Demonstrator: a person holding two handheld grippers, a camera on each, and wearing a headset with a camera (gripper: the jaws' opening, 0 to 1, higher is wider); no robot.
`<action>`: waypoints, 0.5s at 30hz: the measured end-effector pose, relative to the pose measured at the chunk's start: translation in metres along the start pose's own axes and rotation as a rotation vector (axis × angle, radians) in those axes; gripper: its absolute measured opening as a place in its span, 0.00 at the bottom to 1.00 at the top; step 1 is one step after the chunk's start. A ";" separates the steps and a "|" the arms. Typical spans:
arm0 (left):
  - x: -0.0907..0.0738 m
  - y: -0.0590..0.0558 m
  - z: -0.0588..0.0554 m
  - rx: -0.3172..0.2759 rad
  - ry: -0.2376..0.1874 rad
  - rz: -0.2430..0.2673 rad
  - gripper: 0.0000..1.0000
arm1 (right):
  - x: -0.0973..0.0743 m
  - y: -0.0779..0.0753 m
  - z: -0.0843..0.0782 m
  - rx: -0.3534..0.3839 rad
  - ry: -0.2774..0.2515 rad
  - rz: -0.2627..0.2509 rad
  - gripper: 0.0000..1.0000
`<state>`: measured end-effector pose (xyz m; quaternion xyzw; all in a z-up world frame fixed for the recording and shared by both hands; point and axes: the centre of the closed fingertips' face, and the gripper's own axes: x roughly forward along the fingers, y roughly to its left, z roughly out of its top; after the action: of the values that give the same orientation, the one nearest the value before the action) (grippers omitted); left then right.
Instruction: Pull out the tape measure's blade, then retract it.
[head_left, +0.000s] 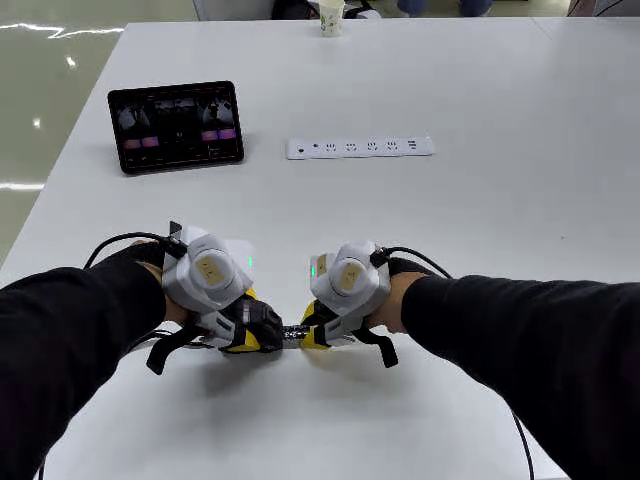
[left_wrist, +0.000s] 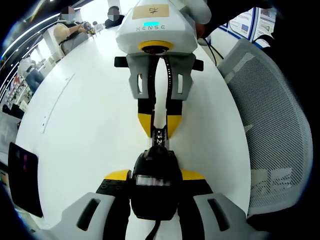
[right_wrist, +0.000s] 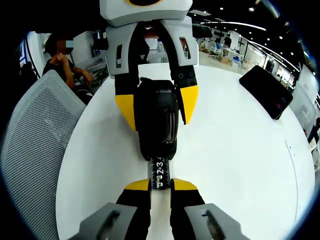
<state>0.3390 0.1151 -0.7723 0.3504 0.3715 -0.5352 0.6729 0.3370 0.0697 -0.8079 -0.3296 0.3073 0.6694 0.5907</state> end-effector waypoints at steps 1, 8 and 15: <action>0.000 0.000 0.000 0.000 0.000 0.000 0.30 | 0.000 0.000 0.000 0.000 0.001 0.000 0.11; 0.000 0.000 0.000 -0.003 -0.001 0.004 0.30 | -0.003 -0.001 -0.004 0.006 0.006 0.000 0.11; 0.001 0.001 -0.001 -0.005 -0.002 0.005 0.30 | -0.006 -0.003 -0.008 0.010 0.010 -0.004 0.11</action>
<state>0.3396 0.1157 -0.7731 0.3494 0.3713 -0.5329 0.6753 0.3407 0.0604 -0.8078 -0.3305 0.3130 0.6649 0.5922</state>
